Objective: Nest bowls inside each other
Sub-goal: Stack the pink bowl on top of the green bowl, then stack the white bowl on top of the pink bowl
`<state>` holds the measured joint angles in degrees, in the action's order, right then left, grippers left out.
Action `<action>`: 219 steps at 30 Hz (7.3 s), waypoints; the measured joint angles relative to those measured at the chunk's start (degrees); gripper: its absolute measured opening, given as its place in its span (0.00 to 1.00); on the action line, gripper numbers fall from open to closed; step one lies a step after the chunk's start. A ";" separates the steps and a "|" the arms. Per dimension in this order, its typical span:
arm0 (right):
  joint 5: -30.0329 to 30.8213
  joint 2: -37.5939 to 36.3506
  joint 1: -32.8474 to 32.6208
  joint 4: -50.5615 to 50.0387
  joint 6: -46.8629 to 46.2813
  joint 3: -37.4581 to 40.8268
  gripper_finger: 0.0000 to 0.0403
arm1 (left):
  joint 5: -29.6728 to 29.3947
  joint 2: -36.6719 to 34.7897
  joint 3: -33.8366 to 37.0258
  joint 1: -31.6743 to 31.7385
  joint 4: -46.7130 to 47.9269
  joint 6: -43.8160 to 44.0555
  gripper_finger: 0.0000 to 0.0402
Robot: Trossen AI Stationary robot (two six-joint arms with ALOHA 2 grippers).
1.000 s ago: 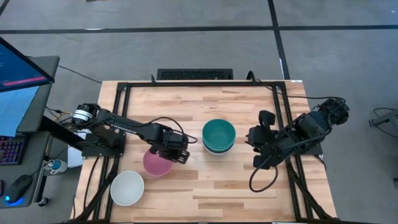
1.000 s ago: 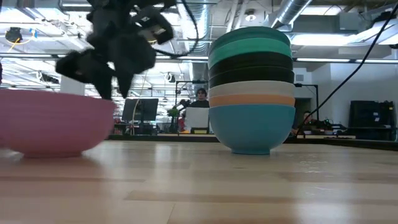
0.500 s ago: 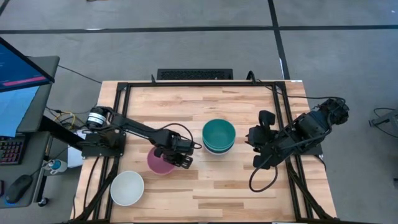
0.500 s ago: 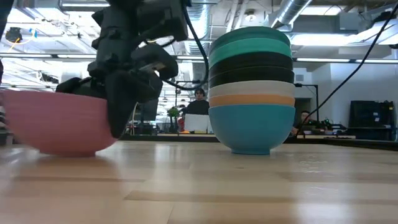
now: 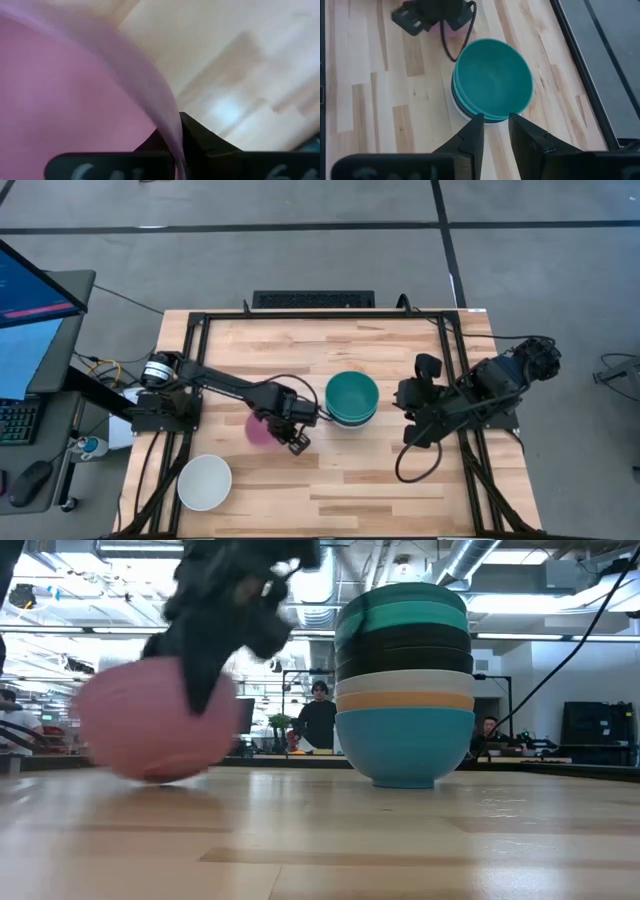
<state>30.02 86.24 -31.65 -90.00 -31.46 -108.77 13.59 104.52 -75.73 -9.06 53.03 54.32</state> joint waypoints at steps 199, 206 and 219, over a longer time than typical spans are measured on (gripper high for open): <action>-12.19 5.56 8.04 69.02 -3.07 18.40 0.28 | -12.39 -21.14 20.67 -34.67 15.79 -7.17 0.28; -12.27 5.57 8.02 69.16 -3.08 18.40 0.28 | -12.83 -21.08 20.67 -31.11 13.19 -11.71 0.28; -13.92 5.57 7.26 69.16 -3.03 18.40 0.28 | -11.19 -20.91 22.87 -26.33 3.22 -17.32 0.28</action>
<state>16.10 91.81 -24.39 -20.84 -34.49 -90.37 2.40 83.61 -52.86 -35.39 56.25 37.00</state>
